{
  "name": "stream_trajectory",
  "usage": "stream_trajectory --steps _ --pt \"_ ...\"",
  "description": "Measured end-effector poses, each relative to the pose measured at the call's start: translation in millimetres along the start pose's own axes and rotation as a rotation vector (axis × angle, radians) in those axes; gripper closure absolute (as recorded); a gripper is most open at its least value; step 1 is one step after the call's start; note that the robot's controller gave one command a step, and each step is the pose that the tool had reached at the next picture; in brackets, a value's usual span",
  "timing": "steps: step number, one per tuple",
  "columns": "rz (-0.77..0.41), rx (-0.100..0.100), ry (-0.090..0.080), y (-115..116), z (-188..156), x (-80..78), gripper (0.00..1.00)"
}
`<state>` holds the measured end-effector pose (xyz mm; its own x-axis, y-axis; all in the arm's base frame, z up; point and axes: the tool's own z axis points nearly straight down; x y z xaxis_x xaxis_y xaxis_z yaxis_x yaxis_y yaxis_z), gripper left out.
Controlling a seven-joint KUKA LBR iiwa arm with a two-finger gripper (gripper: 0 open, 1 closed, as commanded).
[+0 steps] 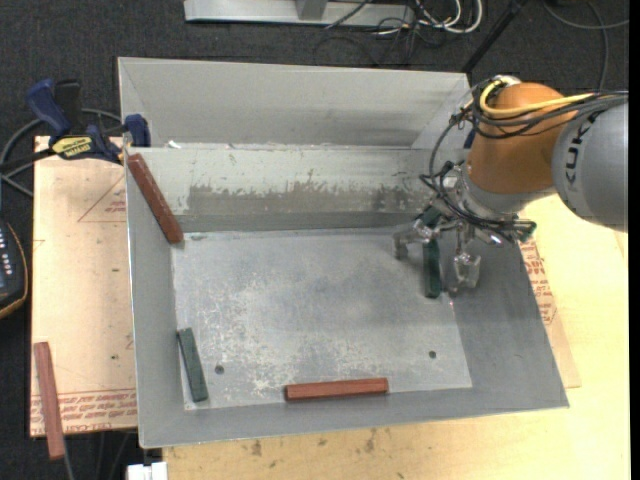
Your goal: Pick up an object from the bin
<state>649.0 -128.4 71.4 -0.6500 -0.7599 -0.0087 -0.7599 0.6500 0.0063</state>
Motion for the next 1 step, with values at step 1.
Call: stream_trajectory --steps 1 --pt "0.0 0.004 0.002 1.5 -0.7 -3.8 0.0"
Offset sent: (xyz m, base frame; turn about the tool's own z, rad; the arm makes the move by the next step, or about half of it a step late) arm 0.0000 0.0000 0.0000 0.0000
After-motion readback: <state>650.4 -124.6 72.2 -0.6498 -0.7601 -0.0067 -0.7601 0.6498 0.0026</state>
